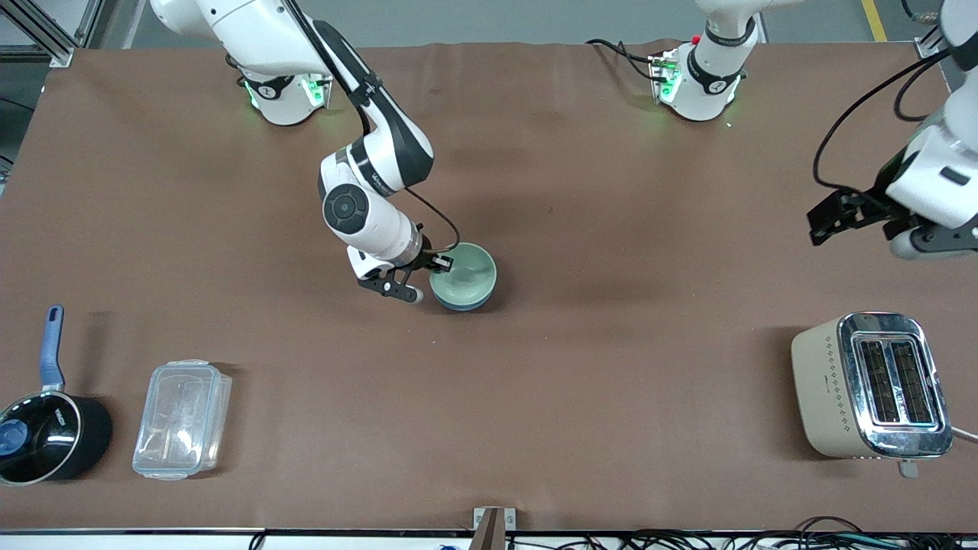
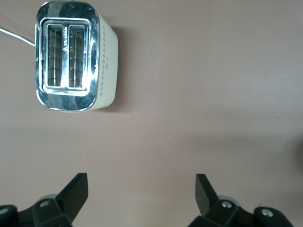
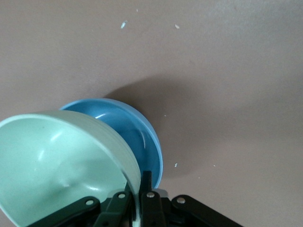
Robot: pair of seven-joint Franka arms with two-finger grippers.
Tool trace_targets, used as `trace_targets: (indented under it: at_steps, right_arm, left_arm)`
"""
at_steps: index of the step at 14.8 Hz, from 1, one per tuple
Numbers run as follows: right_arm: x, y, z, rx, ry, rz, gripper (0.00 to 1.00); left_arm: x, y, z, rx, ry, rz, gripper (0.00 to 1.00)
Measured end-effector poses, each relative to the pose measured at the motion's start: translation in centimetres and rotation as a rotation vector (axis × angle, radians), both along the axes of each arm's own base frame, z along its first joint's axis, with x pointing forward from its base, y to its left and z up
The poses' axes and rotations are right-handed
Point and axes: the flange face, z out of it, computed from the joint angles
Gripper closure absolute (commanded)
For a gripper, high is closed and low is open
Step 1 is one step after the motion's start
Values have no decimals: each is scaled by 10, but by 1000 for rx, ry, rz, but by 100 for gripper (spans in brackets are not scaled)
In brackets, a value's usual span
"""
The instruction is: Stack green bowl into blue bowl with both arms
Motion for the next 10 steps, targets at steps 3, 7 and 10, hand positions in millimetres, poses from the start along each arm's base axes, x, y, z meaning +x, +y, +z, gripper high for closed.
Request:
trace_targets:
  at_steps: [3, 7, 10]
  right_arm:
    - [-4, 0, -6, -7, 10, 1, 96]
    - [-9, 1, -12, -13, 14, 3, 84]
    - [-7, 1, -12, -10, 1, -6, 55]
  left_arm:
    - [-22, 22, 5, -28, 16, -1, 0]
    - [-39, 19, 8, -26, 19, -6, 0]
    - [-40, 15, 7, -26, 20, -14, 0]
